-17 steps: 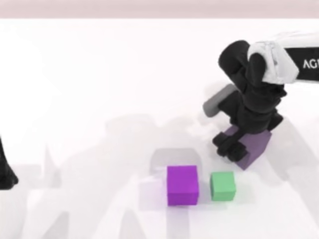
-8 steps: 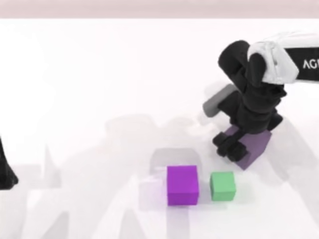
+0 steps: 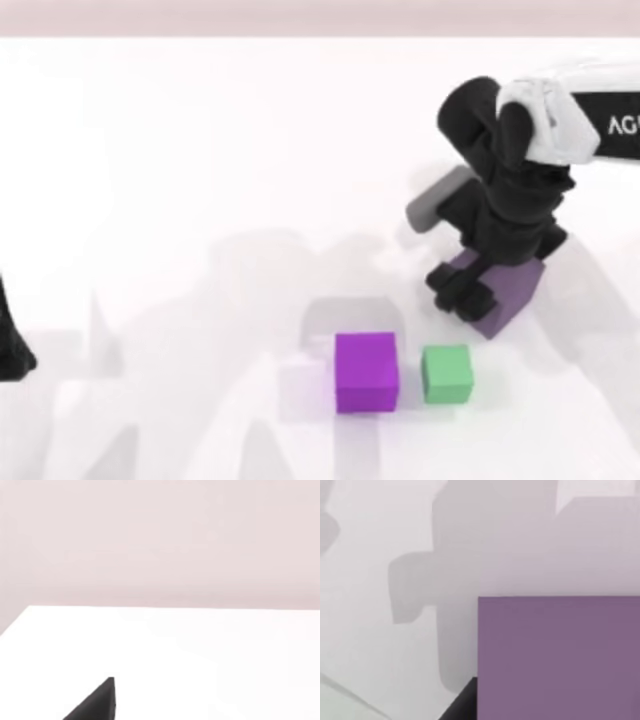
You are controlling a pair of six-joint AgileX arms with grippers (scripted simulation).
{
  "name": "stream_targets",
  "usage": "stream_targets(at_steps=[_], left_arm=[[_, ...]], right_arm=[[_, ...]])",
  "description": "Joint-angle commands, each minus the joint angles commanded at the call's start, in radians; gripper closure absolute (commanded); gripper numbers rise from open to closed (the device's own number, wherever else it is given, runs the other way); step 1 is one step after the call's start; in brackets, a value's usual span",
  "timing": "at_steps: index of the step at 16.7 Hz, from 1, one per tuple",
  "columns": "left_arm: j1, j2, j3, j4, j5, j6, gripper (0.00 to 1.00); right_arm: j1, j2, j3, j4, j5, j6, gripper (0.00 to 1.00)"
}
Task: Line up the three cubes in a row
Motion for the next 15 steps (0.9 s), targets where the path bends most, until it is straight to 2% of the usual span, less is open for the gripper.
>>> stream_targets(at_steps=[6,12,15], left_arm=[[0.0,0.0,0.0,0.0,0.0,0.0,0.0],[0.0,0.0,0.0,0.0,0.0,0.0,0.0],[0.0,0.0,0.0,0.0,0.0,0.0,0.0]], right_arm=[[0.005,-0.072,0.128,-0.209,-0.001,0.0,1.0],[0.0,-0.081,0.14,-0.227,-0.001,0.002,1.0],[0.027,-0.059,0.176,-0.244,0.0,0.055,1.0]])
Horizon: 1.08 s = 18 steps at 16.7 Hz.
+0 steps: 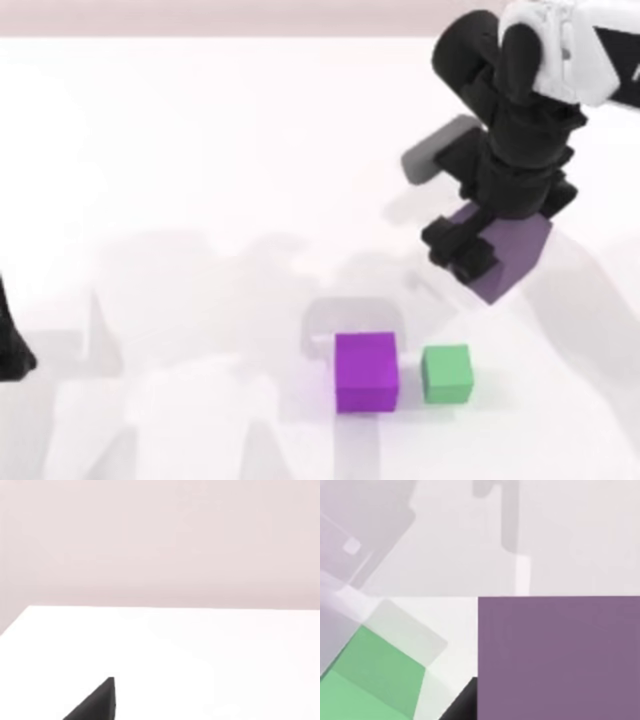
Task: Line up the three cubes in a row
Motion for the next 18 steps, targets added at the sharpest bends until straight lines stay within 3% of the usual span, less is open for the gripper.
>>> stream_targets(at_steps=[5,18], left_arm=[[0.0,0.0,0.0,0.0,0.0,0.0,0.0],[0.0,0.0,0.0,0.0,0.0,0.0,0.0]], right_arm=[[0.103,0.089,0.148,-0.071,0.003,0.235,1.0],[0.461,0.344,0.631,-0.294,0.011,1.097,1.0]])
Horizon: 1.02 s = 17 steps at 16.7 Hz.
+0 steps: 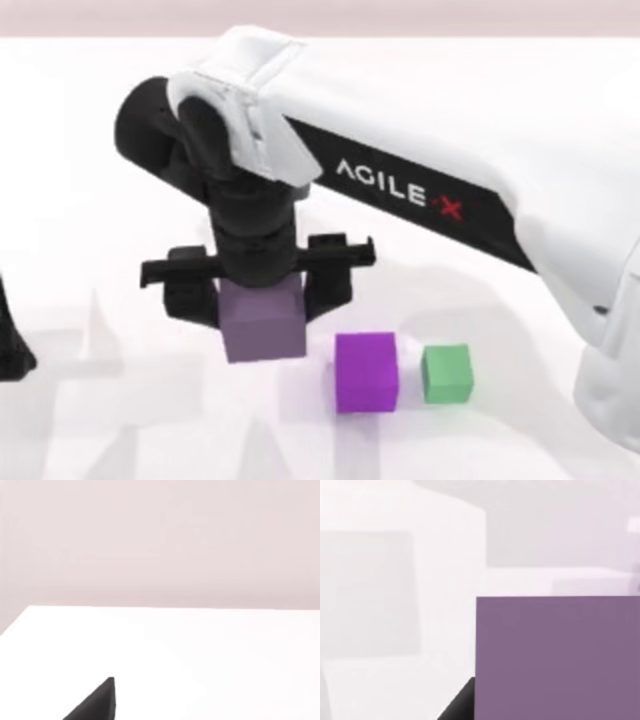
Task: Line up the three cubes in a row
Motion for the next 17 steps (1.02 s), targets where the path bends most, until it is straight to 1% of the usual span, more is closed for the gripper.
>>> stream_targets(at_steps=[2,4,11,13,17], left_arm=[[0.0,0.0,0.0,0.0,0.0,0.0,0.0],[0.0,0.0,0.0,0.0,0.0,0.0,0.0],[0.0,0.0,0.0,0.0,0.0,0.0,0.0],[0.0,0.0,0.0,0.0,0.0,0.0,0.0],[0.0,0.0,0.0,0.0,0.0,0.0,0.0]], right_arm=[[0.035,0.021,0.045,-0.02,0.001,0.088,1.0],[0.057,0.034,0.072,-0.032,0.001,0.143,1.0],[0.059,0.033,0.074,-0.03,0.001,0.157,1.0],[0.061,0.031,0.036,0.008,0.001,0.155,1.0],[0.063,0.036,-0.109,0.157,0.001,0.158,1.0]])
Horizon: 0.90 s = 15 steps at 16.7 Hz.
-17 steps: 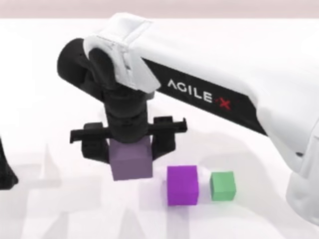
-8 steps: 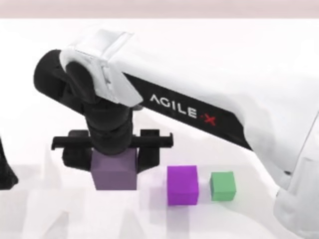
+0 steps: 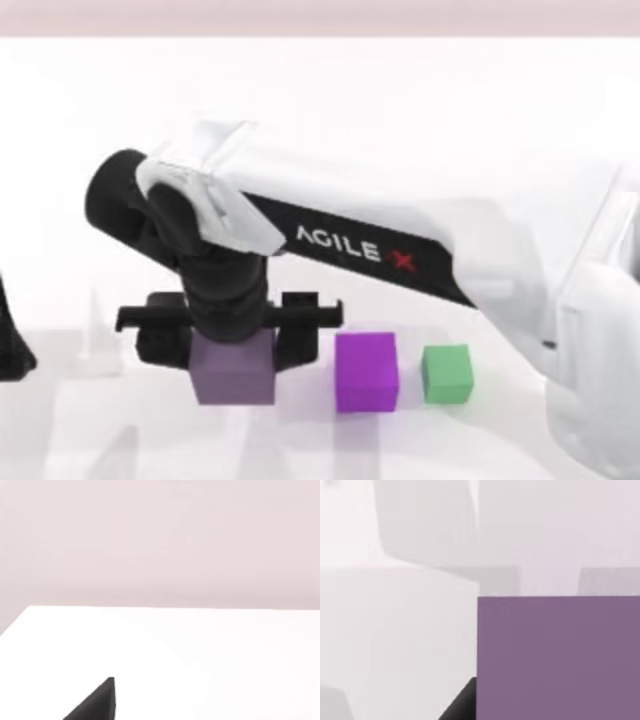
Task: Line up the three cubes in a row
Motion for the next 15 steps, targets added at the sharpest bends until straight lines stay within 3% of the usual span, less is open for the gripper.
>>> stream_targets(at_steps=[7,15], left_arm=[[0.0,0.0,0.0,0.0,0.0,0.0,0.0],[0.0,0.0,0.0,0.0,0.0,0.0,0.0]], right_arm=[[0.003,0.006,-0.08,0.081,0.0,0.002,1.0],[0.003,0.006,-0.08,0.081,0.0,0.002,0.4]])
